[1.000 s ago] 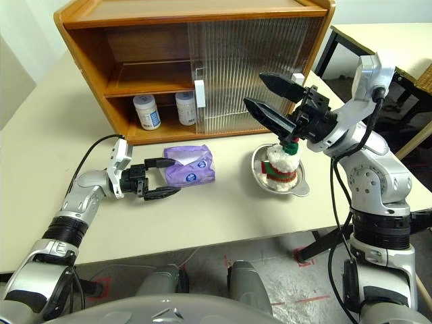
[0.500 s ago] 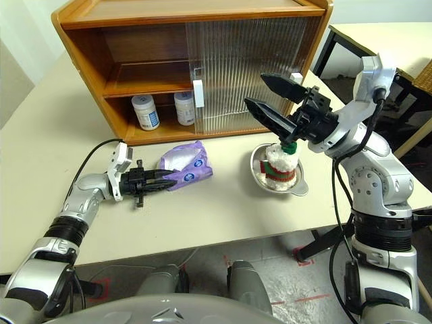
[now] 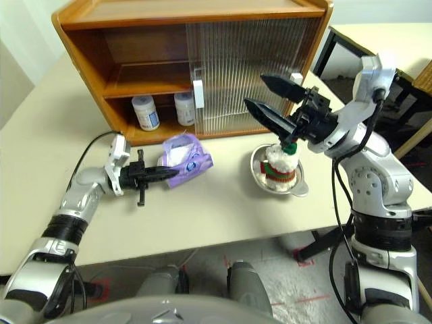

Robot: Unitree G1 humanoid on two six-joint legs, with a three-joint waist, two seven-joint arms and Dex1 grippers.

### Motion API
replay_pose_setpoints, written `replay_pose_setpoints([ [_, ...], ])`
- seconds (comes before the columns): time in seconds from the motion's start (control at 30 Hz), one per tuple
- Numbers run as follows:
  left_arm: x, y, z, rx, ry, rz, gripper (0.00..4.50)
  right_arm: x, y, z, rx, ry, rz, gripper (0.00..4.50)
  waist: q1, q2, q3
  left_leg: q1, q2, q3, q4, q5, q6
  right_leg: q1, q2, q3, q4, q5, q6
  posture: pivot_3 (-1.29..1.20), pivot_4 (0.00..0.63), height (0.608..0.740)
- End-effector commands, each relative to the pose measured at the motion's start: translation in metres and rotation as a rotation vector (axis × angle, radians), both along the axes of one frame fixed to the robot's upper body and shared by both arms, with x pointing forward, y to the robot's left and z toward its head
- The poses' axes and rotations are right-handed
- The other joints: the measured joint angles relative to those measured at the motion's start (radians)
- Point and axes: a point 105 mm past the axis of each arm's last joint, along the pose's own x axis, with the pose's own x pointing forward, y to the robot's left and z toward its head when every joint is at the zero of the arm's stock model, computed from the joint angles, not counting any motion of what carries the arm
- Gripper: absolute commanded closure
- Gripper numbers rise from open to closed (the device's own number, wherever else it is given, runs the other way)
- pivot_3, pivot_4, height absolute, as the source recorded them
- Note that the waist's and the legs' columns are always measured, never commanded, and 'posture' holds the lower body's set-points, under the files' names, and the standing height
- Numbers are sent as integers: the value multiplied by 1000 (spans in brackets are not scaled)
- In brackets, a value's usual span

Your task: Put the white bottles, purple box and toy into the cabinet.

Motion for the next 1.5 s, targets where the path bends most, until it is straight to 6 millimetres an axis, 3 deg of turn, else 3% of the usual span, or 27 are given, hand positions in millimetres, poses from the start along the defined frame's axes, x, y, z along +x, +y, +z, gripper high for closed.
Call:
replay_pose_setpoints([
  [0.03, -6, 1, 36, -36, -65, -30, 4474, 0, 0, 3, 5, -21, 9, 0, 0, 0, 0, 0, 0, 0, 0, 0, 0, 0, 0, 0, 0, 0, 0, -85, 0, 740],
  [0.47, -4, 19, 116, -74, -194, 28, 4474, 4, 4, 1, 10, -21, 29, 0, 3, 0, 0, 1, 0, 1, 0, 0, 0, 0, 1, 0, 1, -1, 1, -65, 0, 740],
  [0.6, 22, 31, 156, -156, -318, 195, 4474, 4, 4, -2, 8, -14, 33, 0, 7, -1, 1, 0, 0, 1, 0, 2, 4, 0, 2, 0, 1, -1, 1, -50, 0, 740],
  [0.67, 29, 35, 165, -187, -332, 247, 4474, 4, 5, -2, 8, -14, 34, 0, 8, -1, 1, 1, 0, 1, 0, 2, 4, 0, 2, 0, 1, -1, 1, -49, 0, 740],
  [0.93, 62, 48, 171, -245, -288, 503, 4474, 4, 3, -3, 13, -12, 25, 0, 7, -1, 1, 1, 0, 1, 0, 2, 4, 0, 2, 1, 1, 0, 2, -62, 0, 740],
  [1.23, 92, 33, 162, -250, -246, 761, 4474, 2, 2, -3, 20, -11, 11, 0, 8, -2, 1, 1, 0, 2, 0, 0, 1, 0, 2, 2, 1, 1, 2, -75, 0, 740],
  [1.5, 130, 21, 136, -190, -189, 1044, 4474, 2, 2, -4, 26, -9, 4, 0, 7, -3, 0, 1, -1, 2, 0, 0, 1, 1, 2, 3, 1, 2, 4, -80, 0, 740],
])
